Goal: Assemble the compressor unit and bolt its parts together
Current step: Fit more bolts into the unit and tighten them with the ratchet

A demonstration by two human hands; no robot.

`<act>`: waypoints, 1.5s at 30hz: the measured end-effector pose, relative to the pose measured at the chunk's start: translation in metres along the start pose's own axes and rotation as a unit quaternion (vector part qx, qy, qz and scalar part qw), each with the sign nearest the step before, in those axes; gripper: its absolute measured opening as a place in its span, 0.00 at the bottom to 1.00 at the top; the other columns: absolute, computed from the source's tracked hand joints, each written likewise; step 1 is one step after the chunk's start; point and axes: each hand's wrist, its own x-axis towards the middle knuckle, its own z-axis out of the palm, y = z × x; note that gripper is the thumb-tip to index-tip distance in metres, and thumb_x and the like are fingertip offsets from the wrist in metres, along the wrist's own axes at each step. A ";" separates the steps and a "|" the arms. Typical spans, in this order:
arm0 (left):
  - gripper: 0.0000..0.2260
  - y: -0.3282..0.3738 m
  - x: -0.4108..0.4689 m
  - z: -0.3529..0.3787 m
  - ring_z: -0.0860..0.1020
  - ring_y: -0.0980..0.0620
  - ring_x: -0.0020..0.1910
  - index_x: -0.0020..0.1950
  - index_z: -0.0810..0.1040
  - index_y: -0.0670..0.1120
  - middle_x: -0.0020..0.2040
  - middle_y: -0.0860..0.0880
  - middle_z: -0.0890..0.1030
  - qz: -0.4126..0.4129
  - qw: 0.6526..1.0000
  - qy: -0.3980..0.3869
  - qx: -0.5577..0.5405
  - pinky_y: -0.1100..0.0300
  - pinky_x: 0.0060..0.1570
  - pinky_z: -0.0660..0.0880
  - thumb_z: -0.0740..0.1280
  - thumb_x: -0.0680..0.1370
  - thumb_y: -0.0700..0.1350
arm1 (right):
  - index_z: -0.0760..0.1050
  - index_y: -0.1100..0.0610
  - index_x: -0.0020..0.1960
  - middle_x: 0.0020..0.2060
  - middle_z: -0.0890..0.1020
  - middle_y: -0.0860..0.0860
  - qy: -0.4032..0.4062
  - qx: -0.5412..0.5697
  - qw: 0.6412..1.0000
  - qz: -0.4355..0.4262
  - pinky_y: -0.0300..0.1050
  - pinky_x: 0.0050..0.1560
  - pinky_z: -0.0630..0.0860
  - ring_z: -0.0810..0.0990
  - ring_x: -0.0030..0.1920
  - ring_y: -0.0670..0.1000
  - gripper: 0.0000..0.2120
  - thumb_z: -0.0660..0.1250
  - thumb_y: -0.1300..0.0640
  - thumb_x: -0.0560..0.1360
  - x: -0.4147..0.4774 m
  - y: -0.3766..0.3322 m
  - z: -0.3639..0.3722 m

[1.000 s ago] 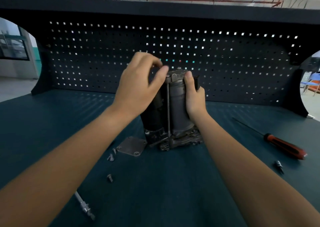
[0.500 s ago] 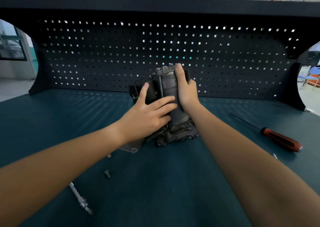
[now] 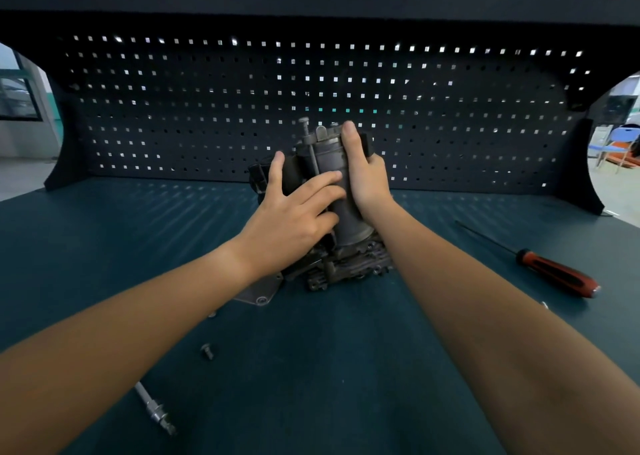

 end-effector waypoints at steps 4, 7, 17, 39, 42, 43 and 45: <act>0.02 0.000 -0.003 0.001 0.75 0.47 0.62 0.38 0.82 0.46 0.55 0.46 0.81 0.004 1.000 0.012 -0.003 0.25 0.56 0.57 0.72 0.71 0.41 | 0.69 0.54 0.31 0.24 0.72 0.45 -0.004 0.003 1.000 0.006 0.28 0.25 0.69 0.71 0.24 0.41 0.25 0.61 0.33 0.70 -0.002 -0.002 0.000; 0.07 0.002 -0.006 0.007 0.69 0.48 0.65 0.38 0.81 0.47 0.57 0.46 0.80 0.020 0.999 0.030 0.004 0.26 0.57 0.56 0.67 0.74 0.42 | 0.73 0.59 0.35 0.26 0.73 0.45 0.006 0.016 1.000 0.006 0.25 0.22 0.67 0.72 0.23 0.37 0.26 0.62 0.35 0.71 -0.002 -0.001 0.000; 0.04 0.004 -0.008 0.011 0.67 0.48 0.65 0.37 0.82 0.48 0.56 0.46 0.81 -0.007 0.999 0.034 0.008 0.26 0.57 0.55 0.70 0.72 0.43 | 0.66 0.64 0.53 0.32 0.78 0.54 0.008 0.002 1.000 0.010 0.27 0.24 0.68 0.73 0.30 0.45 0.32 0.61 0.33 0.71 -0.004 -0.003 0.000; 0.06 0.013 -0.007 0.000 0.75 0.43 0.62 0.38 0.84 0.47 0.54 0.45 0.81 -0.110 0.993 -0.021 -0.044 0.23 0.54 0.55 0.73 0.67 0.49 | 0.80 0.52 0.47 0.39 0.83 0.46 -0.067 -0.048 0.996 0.044 0.36 0.36 0.70 0.80 0.40 0.42 0.32 0.51 0.27 0.69 -0.009 -0.005 -0.003; 0.06 0.016 -0.011 0.003 0.69 0.45 0.66 0.40 0.84 0.47 0.55 0.44 0.80 -0.130 0.990 -0.020 -0.057 0.25 0.56 0.53 0.73 0.68 0.49 | 0.79 0.54 0.48 0.40 0.83 0.48 -0.060 -0.038 0.996 0.049 0.40 0.40 0.71 0.80 0.42 0.45 0.33 0.53 0.27 0.69 -0.011 -0.006 -0.002; 0.06 0.018 -0.013 0.005 0.66 0.46 0.66 0.40 0.83 0.47 0.56 0.43 0.80 -0.137 0.988 -0.020 -0.065 0.25 0.57 0.53 0.74 0.67 0.48 | 0.78 0.54 0.48 0.41 0.82 0.48 -0.058 -0.036 0.996 0.049 0.41 0.40 0.71 0.80 0.43 0.46 0.33 0.53 0.27 0.69 -0.011 -0.006 -0.001; 0.08 0.021 -0.015 0.006 0.64 0.47 0.65 0.42 0.83 0.46 0.56 0.43 0.80 -0.143 0.986 -0.025 -0.077 0.24 0.56 0.54 0.77 0.66 0.46 | 0.77 0.51 0.43 0.38 0.81 0.46 -0.048 -0.029 0.998 0.040 0.38 0.37 0.70 0.79 0.41 0.44 0.28 0.54 0.29 0.70 -0.011 -0.006 -0.001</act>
